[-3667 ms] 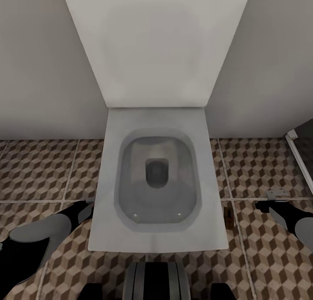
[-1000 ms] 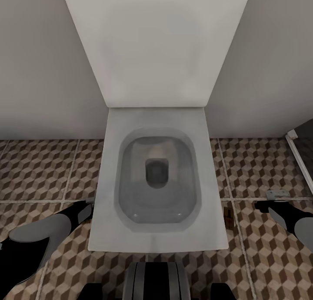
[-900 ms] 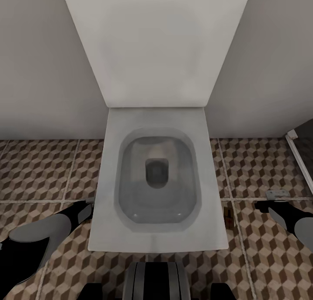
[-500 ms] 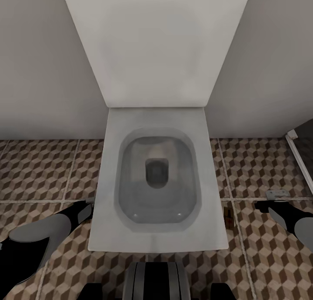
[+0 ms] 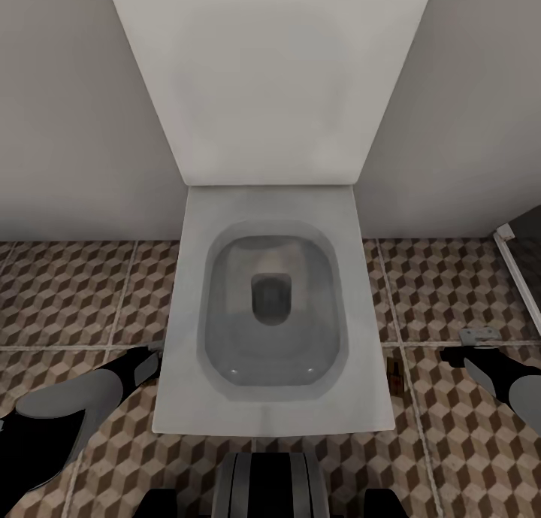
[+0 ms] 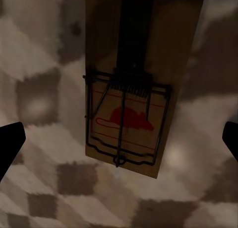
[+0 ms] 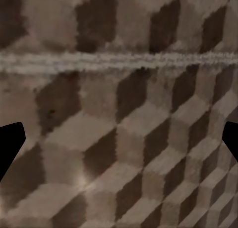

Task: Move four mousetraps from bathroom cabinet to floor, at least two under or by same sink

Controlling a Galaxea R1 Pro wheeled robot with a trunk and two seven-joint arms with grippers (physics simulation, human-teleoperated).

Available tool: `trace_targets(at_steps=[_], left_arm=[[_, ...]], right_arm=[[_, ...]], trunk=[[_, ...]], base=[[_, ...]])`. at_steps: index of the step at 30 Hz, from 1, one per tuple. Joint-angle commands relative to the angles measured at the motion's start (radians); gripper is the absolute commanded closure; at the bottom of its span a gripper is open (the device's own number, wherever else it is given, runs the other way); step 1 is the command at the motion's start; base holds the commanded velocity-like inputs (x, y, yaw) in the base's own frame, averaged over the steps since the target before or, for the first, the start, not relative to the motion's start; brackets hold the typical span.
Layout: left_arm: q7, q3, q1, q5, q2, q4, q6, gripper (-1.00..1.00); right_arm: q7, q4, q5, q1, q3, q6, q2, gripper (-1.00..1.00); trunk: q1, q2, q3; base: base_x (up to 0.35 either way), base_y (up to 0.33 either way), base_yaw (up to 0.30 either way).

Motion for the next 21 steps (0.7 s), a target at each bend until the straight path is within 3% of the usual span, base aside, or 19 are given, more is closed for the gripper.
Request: trace_targets(at_steps=[1,21], left_arm=[[0.005,-0.008,-0.001,0.009,0.001,-0.002,0.002,-1.0],[0.005,-0.008,-0.001,0.009,0.001,-0.002,0.002,-1.0]], right_arm=[[-0.008,-0.004,-0.007,0.0,0.008,0.006,-0.001,-1.0],[-0.008,-0.004,-0.008,0.0,0.008,0.005,-0.001,-1.0]], trunk=[[0.0,0.0,-0.001],[0.0,0.0,-0.001]], base=[[0.0,0.0,0.0],[0.0,0.0,0.0]])
